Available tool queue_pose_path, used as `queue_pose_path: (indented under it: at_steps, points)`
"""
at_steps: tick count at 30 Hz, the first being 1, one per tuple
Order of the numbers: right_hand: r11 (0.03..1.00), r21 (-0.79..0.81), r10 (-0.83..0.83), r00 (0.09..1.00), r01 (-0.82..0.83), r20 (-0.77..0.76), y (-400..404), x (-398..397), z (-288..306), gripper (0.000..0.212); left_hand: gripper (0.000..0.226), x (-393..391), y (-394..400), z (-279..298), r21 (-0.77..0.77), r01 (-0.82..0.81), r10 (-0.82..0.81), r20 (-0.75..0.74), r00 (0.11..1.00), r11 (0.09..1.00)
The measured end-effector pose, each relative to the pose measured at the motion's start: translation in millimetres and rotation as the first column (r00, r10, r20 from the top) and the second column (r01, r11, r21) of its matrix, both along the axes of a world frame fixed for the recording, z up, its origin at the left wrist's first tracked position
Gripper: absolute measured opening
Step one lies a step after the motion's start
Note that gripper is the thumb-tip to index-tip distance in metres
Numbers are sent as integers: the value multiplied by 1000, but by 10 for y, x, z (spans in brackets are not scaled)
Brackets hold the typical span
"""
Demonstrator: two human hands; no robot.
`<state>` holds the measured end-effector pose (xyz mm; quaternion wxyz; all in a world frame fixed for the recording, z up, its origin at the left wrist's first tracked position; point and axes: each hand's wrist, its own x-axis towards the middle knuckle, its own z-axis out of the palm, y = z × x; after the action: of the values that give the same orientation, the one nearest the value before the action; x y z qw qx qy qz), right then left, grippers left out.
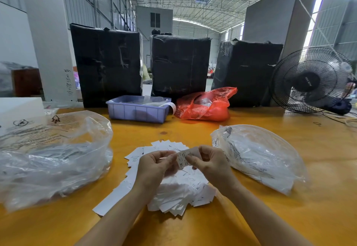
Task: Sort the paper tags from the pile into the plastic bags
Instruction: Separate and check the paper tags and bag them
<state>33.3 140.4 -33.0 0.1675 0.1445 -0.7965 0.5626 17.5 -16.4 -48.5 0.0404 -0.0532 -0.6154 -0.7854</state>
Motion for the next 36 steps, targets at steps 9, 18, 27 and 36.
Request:
queue_pose_path:
  at_steps: [9, 18, 27, 36]
  points:
    - [995, 94, 12, 998, -17, 54, 28, -32, -28, 16, 6, 23, 19, -9, -143, 105, -107, -10, 994, 984]
    - [934, 325, 96, 980, -149, 174, -102, 3, -15, 29, 10, 33, 46, -23, -143, -5, -1, -39, 999, 990]
    - [993, 120, -2, 1000, 6, -28, -186, 56, -68, 30, 7, 102, 104, 93, 172, -109, 88, 125, 988, 979]
    - [884, -461, 30, 973, 82, 230, -111, 40, 8, 13, 27, 65, -53, 206, 42, 108, -116, 276, 954, 993]
